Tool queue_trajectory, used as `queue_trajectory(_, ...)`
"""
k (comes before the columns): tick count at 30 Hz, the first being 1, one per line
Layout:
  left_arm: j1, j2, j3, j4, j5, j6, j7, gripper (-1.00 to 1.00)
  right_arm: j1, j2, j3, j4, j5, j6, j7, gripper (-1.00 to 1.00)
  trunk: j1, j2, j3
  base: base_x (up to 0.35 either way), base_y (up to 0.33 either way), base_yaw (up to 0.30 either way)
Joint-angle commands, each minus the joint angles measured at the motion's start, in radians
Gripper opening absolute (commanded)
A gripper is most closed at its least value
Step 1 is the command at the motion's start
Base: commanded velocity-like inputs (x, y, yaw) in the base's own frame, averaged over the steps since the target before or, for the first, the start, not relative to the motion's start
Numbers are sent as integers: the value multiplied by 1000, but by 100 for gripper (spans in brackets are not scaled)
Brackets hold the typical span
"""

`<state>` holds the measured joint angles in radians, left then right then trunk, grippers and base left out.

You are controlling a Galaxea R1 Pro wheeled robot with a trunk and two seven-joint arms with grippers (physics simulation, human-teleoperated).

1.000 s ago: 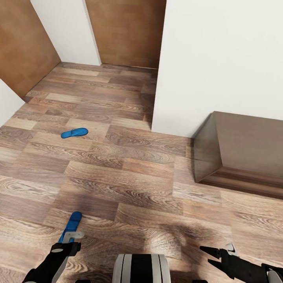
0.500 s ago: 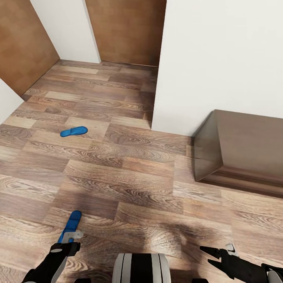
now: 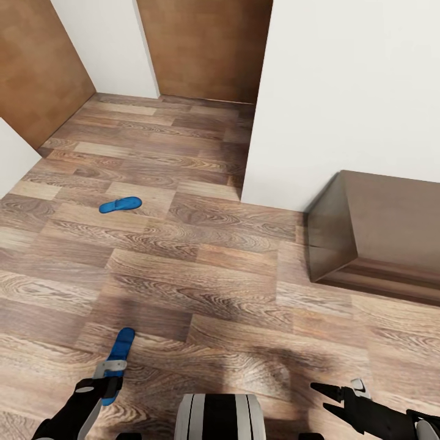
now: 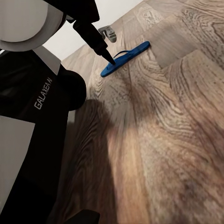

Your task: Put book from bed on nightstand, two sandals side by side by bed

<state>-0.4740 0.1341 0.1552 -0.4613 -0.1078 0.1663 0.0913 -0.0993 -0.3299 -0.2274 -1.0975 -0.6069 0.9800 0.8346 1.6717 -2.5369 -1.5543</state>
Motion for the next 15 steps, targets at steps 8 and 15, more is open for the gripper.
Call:
queue_trajectory(8,0,-2,6,-2,-11,4,-1,100,0,0,-1,0,3,4,4,100,0,0,-1,7,-2,0)
queue_trajectory(15,0,-5,4,-1,-12,3,-1,100,0,0,-1,0,3,4,4,100,0,0,-1,67,-56,0)
